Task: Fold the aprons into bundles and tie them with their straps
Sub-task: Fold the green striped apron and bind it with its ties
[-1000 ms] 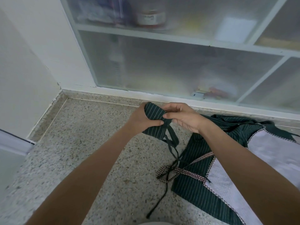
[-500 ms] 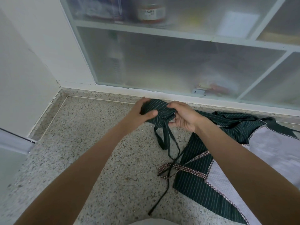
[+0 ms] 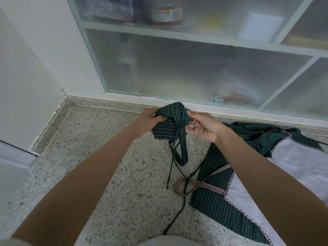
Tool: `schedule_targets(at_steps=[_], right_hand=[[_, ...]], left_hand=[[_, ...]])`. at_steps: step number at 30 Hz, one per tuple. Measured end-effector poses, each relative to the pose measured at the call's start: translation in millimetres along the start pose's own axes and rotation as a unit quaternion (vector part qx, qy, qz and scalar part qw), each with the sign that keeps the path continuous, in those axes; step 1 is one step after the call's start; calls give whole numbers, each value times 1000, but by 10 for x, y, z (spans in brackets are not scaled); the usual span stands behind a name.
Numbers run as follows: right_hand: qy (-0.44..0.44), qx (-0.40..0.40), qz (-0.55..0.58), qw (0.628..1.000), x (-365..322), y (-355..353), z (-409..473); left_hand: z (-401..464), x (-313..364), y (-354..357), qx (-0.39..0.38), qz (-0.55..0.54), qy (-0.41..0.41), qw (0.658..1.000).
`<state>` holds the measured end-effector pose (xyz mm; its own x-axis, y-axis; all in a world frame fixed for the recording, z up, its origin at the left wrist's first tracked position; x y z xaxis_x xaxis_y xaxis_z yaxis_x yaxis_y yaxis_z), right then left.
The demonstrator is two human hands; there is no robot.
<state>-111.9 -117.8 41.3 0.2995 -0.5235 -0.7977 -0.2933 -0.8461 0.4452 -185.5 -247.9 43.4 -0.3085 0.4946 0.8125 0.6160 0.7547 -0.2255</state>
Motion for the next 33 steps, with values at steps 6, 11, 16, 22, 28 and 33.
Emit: schedule_targets(at_steps=[6,11,16,22,28,33], right_hand=[[-24,33,-86,995,-12,-27,24],[-54,50,-157,985,-81,-35,35],[-53,20,-245,968,-94,36,47],[-104,1,-354,930,-255,161,71],[-162,29,-386,908,-337,168,59],[-201,21,-421,884,-398,266,26]], left_hand=[[11,-93,110,-16,-126,-66,990],[-9,-178,188,-36,-251,-109,961],[-3,-227,191,-30,-299,-106,948],[-109,-151,268,-110,-350,-85,926],[-196,-28,301,-157,-437,-74,883],[-224,98,257,-91,-335,-32,937]])
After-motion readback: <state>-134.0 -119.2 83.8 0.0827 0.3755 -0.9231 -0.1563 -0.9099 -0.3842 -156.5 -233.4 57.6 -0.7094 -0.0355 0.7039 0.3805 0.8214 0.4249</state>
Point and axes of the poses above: each hand's wrist, its own z-axis towards the middle knuckle, its own y-axis out of the palm, x = y × z, the point moved 10 cm from there along z, towards the middle knuckle, and after that the axes turned 11 degrees about -y, right-handed, at the moved point
